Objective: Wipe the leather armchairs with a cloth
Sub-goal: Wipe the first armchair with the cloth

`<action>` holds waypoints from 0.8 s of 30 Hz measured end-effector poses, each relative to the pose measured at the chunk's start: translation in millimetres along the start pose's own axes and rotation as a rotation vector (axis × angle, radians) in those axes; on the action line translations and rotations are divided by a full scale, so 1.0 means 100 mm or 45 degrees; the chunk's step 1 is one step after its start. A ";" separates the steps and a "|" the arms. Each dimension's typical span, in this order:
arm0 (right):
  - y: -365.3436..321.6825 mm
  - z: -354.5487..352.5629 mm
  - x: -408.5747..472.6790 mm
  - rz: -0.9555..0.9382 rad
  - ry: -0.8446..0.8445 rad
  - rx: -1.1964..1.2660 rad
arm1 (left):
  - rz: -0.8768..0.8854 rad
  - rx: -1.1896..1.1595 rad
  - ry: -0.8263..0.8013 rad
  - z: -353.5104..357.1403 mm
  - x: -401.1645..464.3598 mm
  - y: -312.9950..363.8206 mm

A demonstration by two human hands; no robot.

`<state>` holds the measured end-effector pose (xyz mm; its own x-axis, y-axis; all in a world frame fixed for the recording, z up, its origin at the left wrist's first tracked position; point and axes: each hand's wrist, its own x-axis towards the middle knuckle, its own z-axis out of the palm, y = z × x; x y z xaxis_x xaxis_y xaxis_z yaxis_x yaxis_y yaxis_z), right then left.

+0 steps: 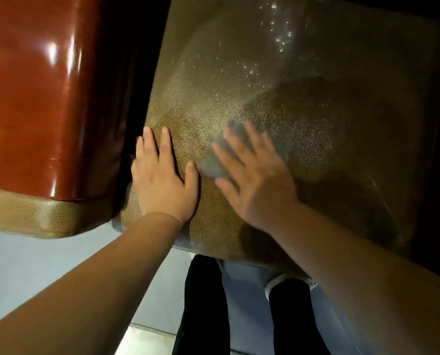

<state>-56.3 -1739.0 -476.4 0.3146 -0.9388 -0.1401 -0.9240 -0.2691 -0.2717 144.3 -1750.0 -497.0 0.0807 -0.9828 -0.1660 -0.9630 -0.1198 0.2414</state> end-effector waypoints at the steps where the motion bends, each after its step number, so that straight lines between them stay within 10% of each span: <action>1: -0.08 0.01 -0.12 -0.112 -0.058 -0.023 | 0.003 -0.011 -0.003 -0.01 0.00 0.00; 4: 0.07 -0.07 -0.22 -0.163 -0.120 -0.108 | -0.010 -0.003 0.003 -0.03 -0.02 -0.02; 10: 0.49 -0.27 0.47 0.586 0.012 -0.071 | 0.009 0.001 0.047 0.03 -0.02 0.00; 18: 0.04 -0.07 0.19 -0.418 -0.131 -0.056 | 0.010 -0.028 0.022 0.01 -0.02 -0.02; 24: 0.52 -0.25 0.94 0.388 0.061 0.060 | 0.019 -0.004 0.083 0.14 -0.04 -0.06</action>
<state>-80.2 -1847.2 -479.7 0.0134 -0.9841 -0.1770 -0.9628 0.0351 -0.2680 146.0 -1743.1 -511.2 0.0831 -0.9916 -0.0995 -0.9634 -0.1054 0.2466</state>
